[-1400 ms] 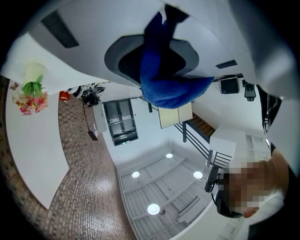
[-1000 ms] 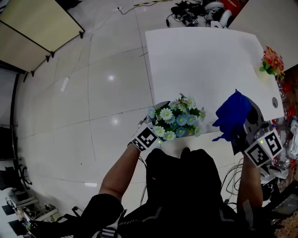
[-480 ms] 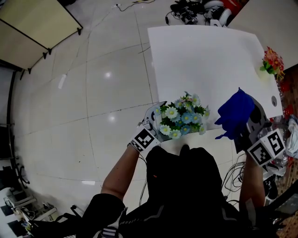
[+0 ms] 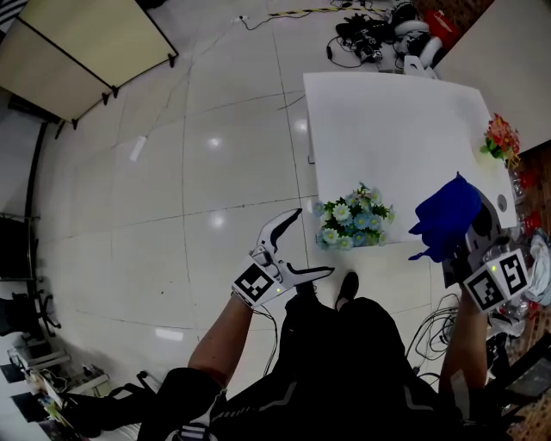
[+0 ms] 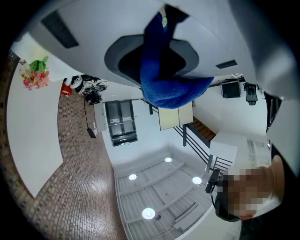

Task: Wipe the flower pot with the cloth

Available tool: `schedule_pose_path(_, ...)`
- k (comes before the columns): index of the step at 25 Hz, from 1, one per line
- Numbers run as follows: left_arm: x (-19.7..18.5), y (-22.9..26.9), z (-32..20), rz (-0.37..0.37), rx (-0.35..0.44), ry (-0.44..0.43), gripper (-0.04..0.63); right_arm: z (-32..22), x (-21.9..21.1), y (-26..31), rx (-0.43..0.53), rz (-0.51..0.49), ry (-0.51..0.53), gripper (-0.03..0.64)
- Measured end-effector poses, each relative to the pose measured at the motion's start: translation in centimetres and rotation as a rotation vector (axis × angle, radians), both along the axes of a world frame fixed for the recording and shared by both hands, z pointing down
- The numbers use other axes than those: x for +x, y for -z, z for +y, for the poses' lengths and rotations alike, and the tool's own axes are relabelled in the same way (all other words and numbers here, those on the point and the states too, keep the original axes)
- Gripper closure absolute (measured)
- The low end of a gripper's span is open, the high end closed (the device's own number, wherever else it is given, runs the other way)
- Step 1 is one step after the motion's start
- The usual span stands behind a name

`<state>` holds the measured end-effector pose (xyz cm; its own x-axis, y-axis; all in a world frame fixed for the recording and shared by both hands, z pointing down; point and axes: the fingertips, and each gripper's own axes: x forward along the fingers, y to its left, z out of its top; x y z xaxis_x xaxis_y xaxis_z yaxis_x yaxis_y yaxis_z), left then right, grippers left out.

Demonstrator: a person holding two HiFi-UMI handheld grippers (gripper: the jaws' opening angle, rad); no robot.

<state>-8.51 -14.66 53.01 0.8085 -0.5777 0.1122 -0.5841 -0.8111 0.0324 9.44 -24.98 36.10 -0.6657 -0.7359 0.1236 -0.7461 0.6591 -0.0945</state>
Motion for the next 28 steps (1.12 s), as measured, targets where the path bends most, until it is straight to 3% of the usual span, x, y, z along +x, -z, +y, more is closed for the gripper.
schedule_pose_path(5,-1.3,8.8,0.9,0.083,0.053,0.069,0.109,1.2,-1.3,3.5,0.031,-0.038,-0.004,0.552)
schedule_pose_path(10,-1.9,14.2,1.1,0.116,0.117,0.118,0.330,3.1,-2.1,5.3,0.059,-0.052,-0.012,0.552)
schedule_pose_path(12,-2.0,15.3,1.1,0.114,0.109,0.132,0.346,3.9,-2.0,5.6,0.058,-0.056,-0.022,0.554)
schedule_pose_path(15,-2.3,16.2,0.3,0.111,0.103,0.156,0.452,4.5,-1.9,5.9,0.064,-0.053,-0.028,0.552)
schedule_pose_path(17,-2.3,16.9,0.2,0.135,0.105,0.184,0.567,5.0,-1.4,6.1,0.068,-0.049,-0.029,0.552)
schedule_pose_path(21,-0.5,18.7,2.4,0.184,0.094,0.236,0.585,7.8,1.2,7.1,0.087,-0.058,-0.016,0.554)
schedule_pose_path(28,6.4,22.2,8.9,0.154,0.074,0.296,0.591,13.6,6.1,9.5,0.129,-0.106,0.093,0.554)
